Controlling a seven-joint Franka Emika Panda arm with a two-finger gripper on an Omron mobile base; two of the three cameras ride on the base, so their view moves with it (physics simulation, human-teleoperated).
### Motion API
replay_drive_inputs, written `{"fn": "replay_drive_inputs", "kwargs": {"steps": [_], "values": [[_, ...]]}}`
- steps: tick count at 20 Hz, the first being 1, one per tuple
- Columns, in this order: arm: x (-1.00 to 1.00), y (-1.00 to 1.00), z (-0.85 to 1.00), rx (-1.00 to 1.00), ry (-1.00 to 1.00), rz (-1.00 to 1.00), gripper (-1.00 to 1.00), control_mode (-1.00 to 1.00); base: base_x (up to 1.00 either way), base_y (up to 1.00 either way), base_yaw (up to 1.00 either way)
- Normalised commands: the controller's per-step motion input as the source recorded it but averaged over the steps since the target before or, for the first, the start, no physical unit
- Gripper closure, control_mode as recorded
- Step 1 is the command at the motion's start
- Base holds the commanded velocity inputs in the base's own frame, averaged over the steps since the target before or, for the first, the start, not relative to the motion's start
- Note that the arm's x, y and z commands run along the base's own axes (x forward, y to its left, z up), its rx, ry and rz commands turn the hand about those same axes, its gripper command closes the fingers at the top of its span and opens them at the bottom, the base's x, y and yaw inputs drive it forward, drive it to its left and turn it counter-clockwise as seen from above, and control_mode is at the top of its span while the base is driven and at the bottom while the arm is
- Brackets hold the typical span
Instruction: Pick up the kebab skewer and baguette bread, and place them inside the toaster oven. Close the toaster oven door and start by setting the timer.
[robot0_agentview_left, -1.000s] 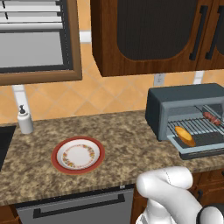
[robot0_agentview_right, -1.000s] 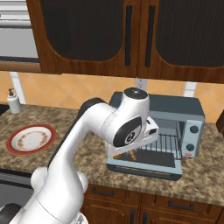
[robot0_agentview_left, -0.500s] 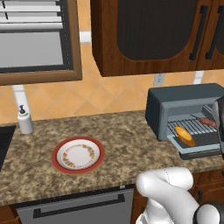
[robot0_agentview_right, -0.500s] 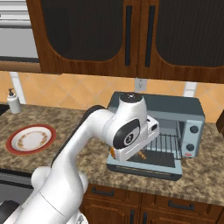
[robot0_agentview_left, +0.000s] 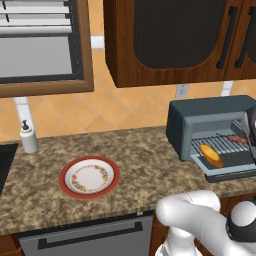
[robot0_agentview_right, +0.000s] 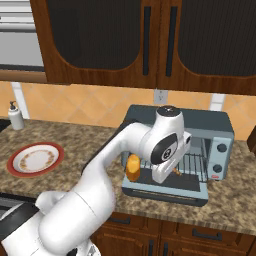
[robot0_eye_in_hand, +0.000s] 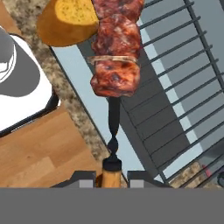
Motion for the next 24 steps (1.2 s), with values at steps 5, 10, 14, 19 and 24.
{"fn": "replay_drive_inputs", "kwargs": {"steps": [5, 10, 14, 19, 24], "values": [[0.27, -0.34, -0.13, 0.0, 0.14, 0.12, 1.0, -1.0, 0.0, 0.0, 0.0], [0.52, -0.02, -0.02, 0.02, 0.06, 0.04, 1.0, -1.0, 0.0, 0.0, 0.0], [0.4, 0.0, -0.12, 0.04, 0.0, 0.0, 1.0, -1.0, 0.0, 0.0, 0.0], [0.05, -0.16, -0.3, 0.07, 0.0, 0.0, 1.0, -1.0, 0.0, 0.0, 0.0], [0.02, -0.08, -0.24, 0.07, -0.07, 0.0, 1.0, -1.0, 0.0, 0.0, 0.0]]}}
